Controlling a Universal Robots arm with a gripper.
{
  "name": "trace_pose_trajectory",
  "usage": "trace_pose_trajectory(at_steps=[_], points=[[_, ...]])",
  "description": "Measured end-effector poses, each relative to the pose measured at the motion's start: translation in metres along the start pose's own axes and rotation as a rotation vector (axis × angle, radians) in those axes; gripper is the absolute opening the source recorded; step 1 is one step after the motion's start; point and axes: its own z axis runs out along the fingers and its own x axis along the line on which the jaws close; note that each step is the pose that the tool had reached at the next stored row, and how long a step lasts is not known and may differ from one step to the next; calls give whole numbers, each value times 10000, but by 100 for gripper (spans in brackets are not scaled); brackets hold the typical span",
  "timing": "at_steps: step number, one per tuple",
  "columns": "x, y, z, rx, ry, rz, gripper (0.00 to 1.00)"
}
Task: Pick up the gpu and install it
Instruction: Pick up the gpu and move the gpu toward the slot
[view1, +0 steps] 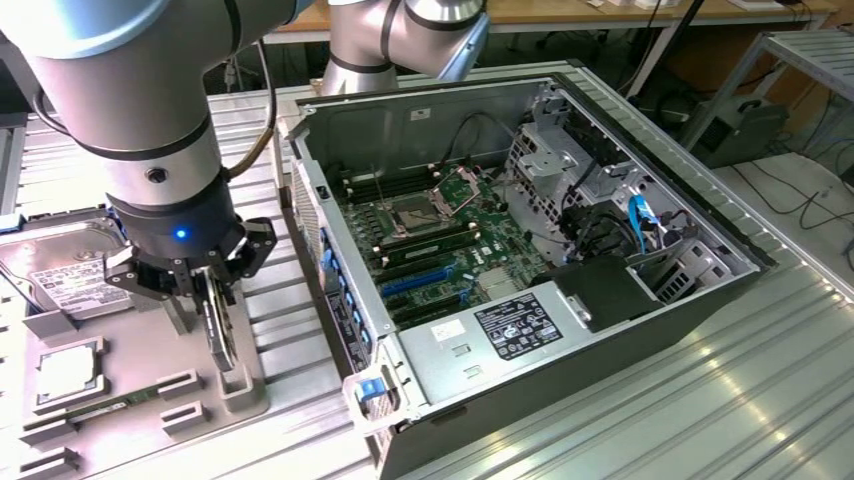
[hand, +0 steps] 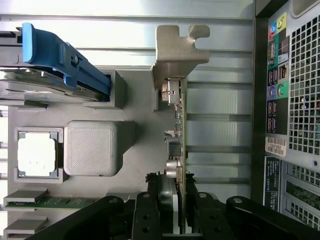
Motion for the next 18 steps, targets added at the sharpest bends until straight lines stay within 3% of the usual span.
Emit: trace_pose_trajectory(at_steps=[4, 9, 18], points=[[0, 3, -54, 2, 2, 0, 30], [0, 13, -263, -1, -1, 0, 30], [-1, 37, -743, 0, -1, 0, 30]])
